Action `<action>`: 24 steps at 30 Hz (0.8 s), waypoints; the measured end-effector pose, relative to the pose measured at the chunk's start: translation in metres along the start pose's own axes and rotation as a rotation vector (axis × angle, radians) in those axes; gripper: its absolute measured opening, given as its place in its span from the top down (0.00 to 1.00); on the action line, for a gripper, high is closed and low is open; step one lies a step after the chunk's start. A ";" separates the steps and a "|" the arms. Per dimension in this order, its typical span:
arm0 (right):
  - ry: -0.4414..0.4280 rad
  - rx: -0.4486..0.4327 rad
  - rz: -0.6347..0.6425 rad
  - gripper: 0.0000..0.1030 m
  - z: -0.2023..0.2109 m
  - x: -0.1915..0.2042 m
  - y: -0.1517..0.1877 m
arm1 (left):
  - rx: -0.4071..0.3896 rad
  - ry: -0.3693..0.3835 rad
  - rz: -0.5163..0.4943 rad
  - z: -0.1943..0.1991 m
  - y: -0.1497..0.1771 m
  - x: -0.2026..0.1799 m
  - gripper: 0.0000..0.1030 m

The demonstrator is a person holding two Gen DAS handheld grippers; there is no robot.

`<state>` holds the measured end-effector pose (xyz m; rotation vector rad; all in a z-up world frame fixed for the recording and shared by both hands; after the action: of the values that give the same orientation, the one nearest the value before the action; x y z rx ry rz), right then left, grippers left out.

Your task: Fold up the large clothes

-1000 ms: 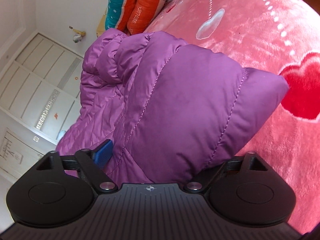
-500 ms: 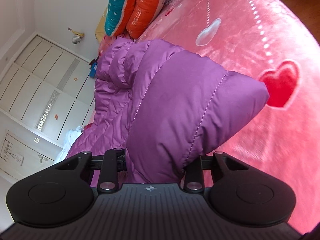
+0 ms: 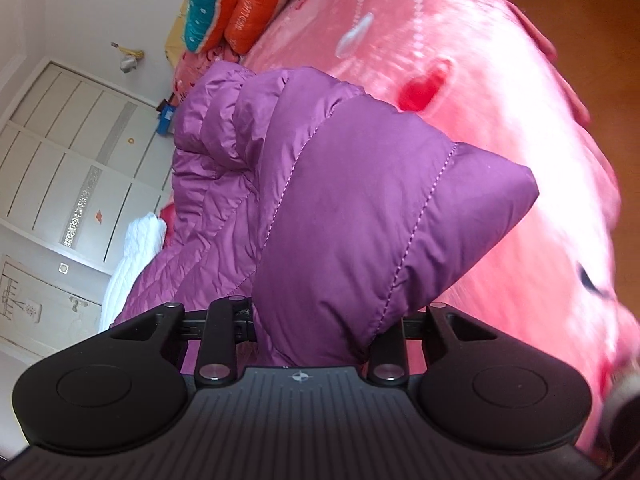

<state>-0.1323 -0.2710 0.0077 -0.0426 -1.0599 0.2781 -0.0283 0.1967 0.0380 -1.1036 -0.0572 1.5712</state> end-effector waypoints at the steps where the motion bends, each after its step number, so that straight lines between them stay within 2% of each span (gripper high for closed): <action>1: 0.002 0.005 -0.015 0.61 0.006 -0.004 0.004 | 0.005 -0.004 0.001 0.007 0.005 0.003 0.76; 7: 0.025 0.030 -0.019 0.60 0.035 -0.013 0.023 | 0.022 -0.017 0.007 0.039 0.026 0.013 0.75; 9: 0.039 0.042 -0.031 0.57 0.037 -0.018 0.024 | 0.027 -0.016 0.011 0.042 0.030 0.017 0.73; 12: 0.060 0.053 -0.056 0.43 0.034 -0.023 0.023 | 0.020 -0.033 0.021 0.045 0.034 0.026 0.66; 14: 0.078 0.070 -0.052 0.28 0.036 -0.026 0.025 | 0.012 -0.046 0.021 0.052 0.037 0.029 0.61; 15: 0.084 0.078 -0.052 0.24 0.037 -0.027 0.025 | 0.007 -0.050 0.024 0.055 0.038 0.029 0.61; 19: 0.079 0.079 -0.054 0.01 0.057 -0.030 0.030 | -0.010 -0.059 0.026 0.074 0.037 0.027 0.51; 24: 0.062 0.056 0.017 0.01 0.084 -0.021 0.034 | -0.061 -0.036 0.004 0.109 0.035 0.015 0.33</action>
<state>-0.2217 -0.2521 0.0254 -0.0101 -0.9899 0.3200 -0.1242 0.2521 0.0694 -1.1229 -0.1278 1.6019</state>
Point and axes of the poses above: each gripper's, at about its wrist camera, not at the fingertips, and z roughly against the way its jaws point, x to its left, y to its underside, the point moved 8 cm from there along -z, roughly the way its jaws point, and after that the axes turned 10 degrees about -z, right-handed, at the moved point
